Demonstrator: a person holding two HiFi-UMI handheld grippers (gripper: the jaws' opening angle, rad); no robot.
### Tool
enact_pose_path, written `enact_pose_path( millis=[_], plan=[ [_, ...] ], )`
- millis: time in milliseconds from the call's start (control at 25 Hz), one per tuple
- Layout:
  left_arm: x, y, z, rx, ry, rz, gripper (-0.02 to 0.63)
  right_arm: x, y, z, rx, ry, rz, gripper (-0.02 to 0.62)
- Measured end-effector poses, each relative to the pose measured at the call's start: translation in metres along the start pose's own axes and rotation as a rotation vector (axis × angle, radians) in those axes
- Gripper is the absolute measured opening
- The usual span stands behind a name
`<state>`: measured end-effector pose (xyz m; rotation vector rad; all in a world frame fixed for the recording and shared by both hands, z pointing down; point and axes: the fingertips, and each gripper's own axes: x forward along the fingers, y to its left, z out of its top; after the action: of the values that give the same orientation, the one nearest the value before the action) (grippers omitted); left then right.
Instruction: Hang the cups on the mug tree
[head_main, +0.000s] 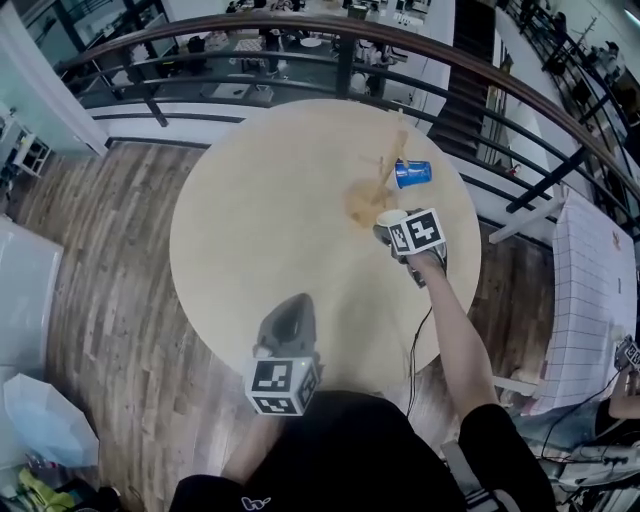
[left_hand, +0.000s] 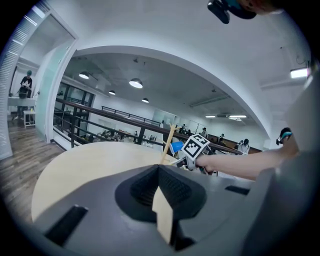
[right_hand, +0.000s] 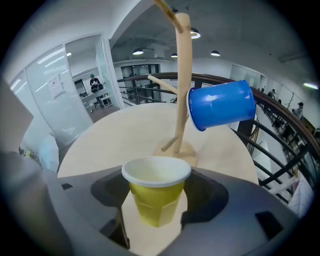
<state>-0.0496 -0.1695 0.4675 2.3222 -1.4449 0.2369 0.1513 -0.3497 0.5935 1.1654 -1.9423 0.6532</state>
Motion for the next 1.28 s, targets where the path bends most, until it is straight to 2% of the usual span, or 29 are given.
enact_pose_path(
  millis=[160,320,600,960,1120,1280],
  plan=[
    [0.003,0.011,-0.002,-0.013,0.006,0.033,0.0,0.021,-0.006,0.009,-0.027,0.017,-0.035,0.319],
    [0.006,0.019,-0.004,-0.023,0.016,0.051,0.0,0.025,-0.012,0.023,-0.128,0.008,-0.121,0.319],
    [0.017,0.025,-0.01,-0.029,0.04,0.053,0.0,0.043,-0.015,0.039,-0.276,0.039,-0.212,0.321],
    [0.019,0.035,-0.011,-0.032,0.047,0.063,0.0,0.063,-0.022,0.047,-0.364,0.083,-0.362,0.324],
    [0.017,0.038,-0.011,-0.031,0.053,0.064,0.0,0.066,-0.02,0.047,-0.392,0.067,-0.392,0.327],
    [0.017,0.037,-0.011,-0.027,0.058,0.055,0.0,0.062,-0.011,0.049,-0.422,0.023,-0.383,0.348]
  ],
)
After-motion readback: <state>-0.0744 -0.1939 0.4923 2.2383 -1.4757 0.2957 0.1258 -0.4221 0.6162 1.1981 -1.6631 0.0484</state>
